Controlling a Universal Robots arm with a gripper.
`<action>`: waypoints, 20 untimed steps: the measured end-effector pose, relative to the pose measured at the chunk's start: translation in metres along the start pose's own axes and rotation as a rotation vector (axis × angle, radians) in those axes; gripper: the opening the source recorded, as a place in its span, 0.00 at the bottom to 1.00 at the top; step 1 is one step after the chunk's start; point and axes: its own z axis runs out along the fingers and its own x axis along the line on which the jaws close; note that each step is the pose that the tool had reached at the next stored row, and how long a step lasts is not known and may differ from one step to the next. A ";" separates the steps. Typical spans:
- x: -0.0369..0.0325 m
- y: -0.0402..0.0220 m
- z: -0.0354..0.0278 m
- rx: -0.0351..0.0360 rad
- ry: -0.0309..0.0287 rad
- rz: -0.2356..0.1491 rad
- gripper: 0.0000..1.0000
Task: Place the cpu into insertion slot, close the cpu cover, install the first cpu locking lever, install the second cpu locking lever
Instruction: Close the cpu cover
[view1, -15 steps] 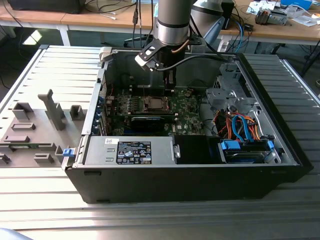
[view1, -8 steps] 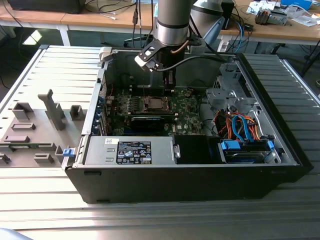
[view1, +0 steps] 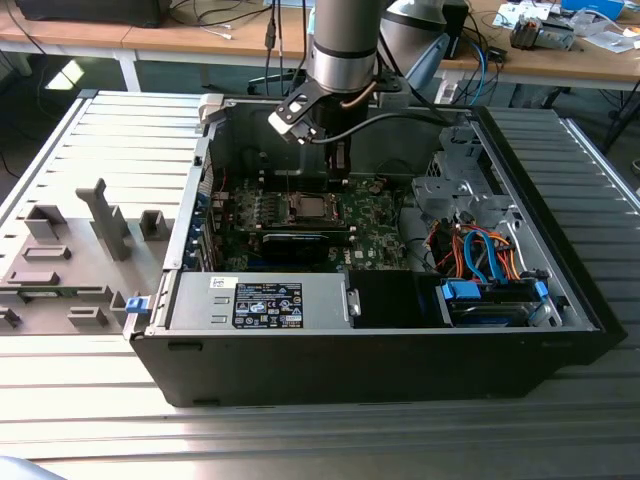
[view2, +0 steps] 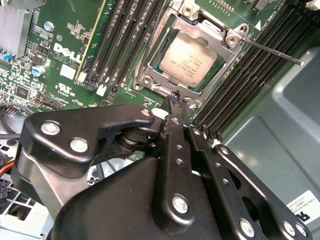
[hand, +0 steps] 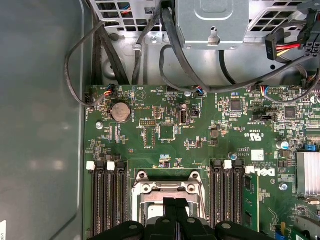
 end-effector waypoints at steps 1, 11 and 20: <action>0.0000 0.0000 0.0001 0.0000 0.0000 0.000 0.11; 0.0000 -0.0009 0.0013 0.0000 0.0002 0.000 0.11; 0.0000 -0.0055 0.0024 0.0000 0.0002 0.000 0.11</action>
